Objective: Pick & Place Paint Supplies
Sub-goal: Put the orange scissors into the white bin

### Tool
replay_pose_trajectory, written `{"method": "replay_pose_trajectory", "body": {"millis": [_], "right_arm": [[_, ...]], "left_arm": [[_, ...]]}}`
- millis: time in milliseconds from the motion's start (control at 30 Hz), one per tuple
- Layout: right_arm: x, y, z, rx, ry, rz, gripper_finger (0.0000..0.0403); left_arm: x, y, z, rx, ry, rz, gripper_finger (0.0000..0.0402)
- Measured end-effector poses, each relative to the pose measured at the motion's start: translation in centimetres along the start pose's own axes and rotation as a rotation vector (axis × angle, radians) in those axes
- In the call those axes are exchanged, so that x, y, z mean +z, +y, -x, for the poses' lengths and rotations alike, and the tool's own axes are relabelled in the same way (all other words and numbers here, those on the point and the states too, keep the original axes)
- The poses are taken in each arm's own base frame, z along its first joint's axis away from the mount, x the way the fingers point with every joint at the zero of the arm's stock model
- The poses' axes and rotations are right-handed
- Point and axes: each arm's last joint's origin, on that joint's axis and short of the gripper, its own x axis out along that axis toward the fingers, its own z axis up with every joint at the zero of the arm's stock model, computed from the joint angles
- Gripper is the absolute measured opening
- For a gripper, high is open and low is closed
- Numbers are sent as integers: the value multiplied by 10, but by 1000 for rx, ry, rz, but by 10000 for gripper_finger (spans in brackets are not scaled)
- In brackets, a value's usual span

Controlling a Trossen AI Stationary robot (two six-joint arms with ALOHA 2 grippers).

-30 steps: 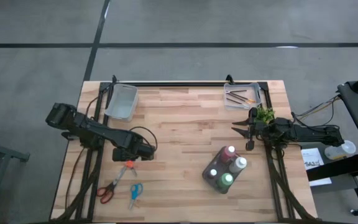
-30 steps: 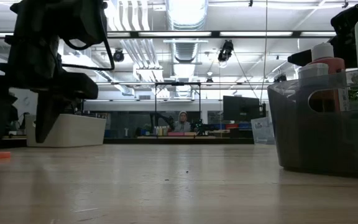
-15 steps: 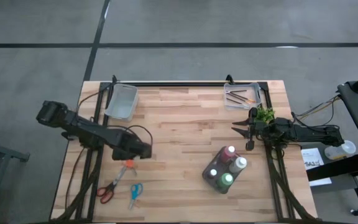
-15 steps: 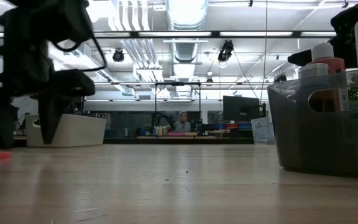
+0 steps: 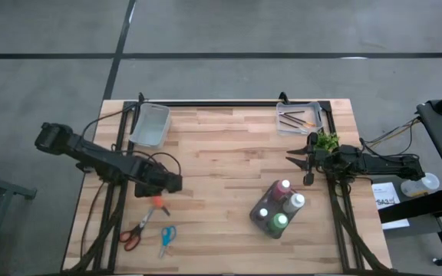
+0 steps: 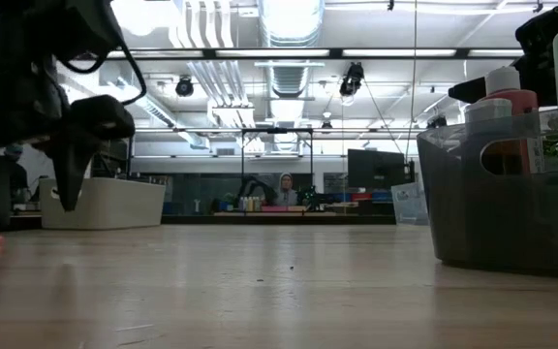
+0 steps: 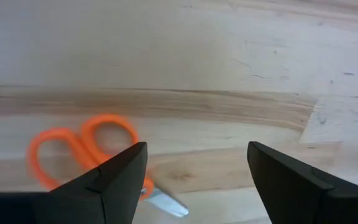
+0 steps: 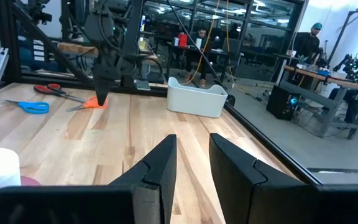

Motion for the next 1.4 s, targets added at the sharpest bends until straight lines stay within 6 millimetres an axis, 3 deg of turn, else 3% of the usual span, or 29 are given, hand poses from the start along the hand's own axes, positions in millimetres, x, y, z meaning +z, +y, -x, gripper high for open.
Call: {"method": "replay_pose_trajectory", "body": {"millis": [200, 800, 1100, 1200, 1400], "right_arm": [[0, 0, 0, 0, 0, 0, 90], [0, 0, 0, 1, -1, 0, 90], [0, 0, 0, 1, 0, 0, 90], [0, 0, 0, 1, 0, 0, 90], [0, 0, 0, 1, 0, 0, 90]], "left_arm": [[-2, -3, 11, 62, -18, 19, 284], [-3, -1, -20, 161, -10, 68, 284], [-3, -2, -23, 171, -6, 59, 282], [-2, -2, -23, 177, -8, 53, 262], [-2, 1, -23, 202, -11, 69, 182]]}}
